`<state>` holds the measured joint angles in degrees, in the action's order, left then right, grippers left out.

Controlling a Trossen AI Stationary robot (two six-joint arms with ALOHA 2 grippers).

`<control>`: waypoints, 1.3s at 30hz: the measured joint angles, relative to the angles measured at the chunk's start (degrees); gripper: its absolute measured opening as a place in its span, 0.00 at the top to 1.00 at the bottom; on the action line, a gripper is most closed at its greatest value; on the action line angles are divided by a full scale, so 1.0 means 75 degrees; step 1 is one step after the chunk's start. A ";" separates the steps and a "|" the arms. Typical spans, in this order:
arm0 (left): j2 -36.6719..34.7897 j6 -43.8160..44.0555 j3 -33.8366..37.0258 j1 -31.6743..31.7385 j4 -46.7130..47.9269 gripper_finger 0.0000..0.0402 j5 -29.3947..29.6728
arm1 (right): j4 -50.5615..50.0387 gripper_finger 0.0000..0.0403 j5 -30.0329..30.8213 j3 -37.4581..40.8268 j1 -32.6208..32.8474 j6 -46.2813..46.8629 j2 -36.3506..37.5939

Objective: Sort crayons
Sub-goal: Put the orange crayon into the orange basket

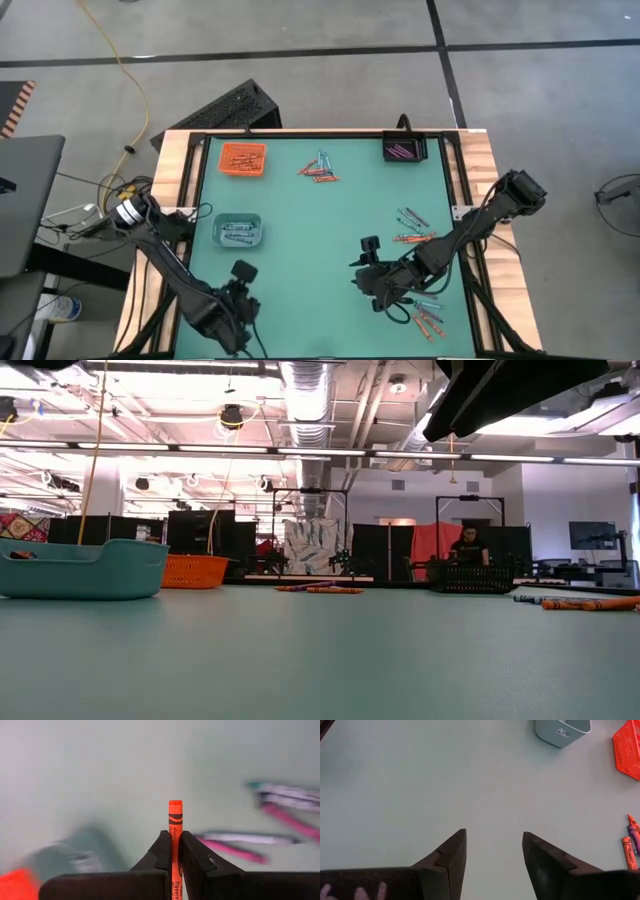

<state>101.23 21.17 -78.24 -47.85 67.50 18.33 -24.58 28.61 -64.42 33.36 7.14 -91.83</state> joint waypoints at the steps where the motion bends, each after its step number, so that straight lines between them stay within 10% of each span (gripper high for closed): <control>1: -0.0036 -0.0169 -0.0141 0.0094 0.0225 0.99 0.0252 | 0.0000 0.52 -0.0002 0.0000 -0.0001 0.0000 0.0000; 14: -0.1800 -0.3499 -0.0289 0.3614 0.0646 0.99 0.1778 | 0.0012 0.52 -0.0002 0.0000 0.0000 0.0000 0.0000; 28: -0.2941 -0.7341 -0.0279 0.9681 -0.0355 0.99 -0.0628 | -0.0054 0.52 -0.0006 -0.0003 0.0052 0.0137 -0.0501; 39: -0.1839 -0.9264 -0.0279 1.2432 -0.1072 0.99 -0.2016 | -0.0003 0.52 -0.0008 0.0006 -0.0088 0.0279 -0.1115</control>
<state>87.43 -48.31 -80.34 45.39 59.46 3.21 -24.60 28.56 -64.38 32.70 9.23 -100.19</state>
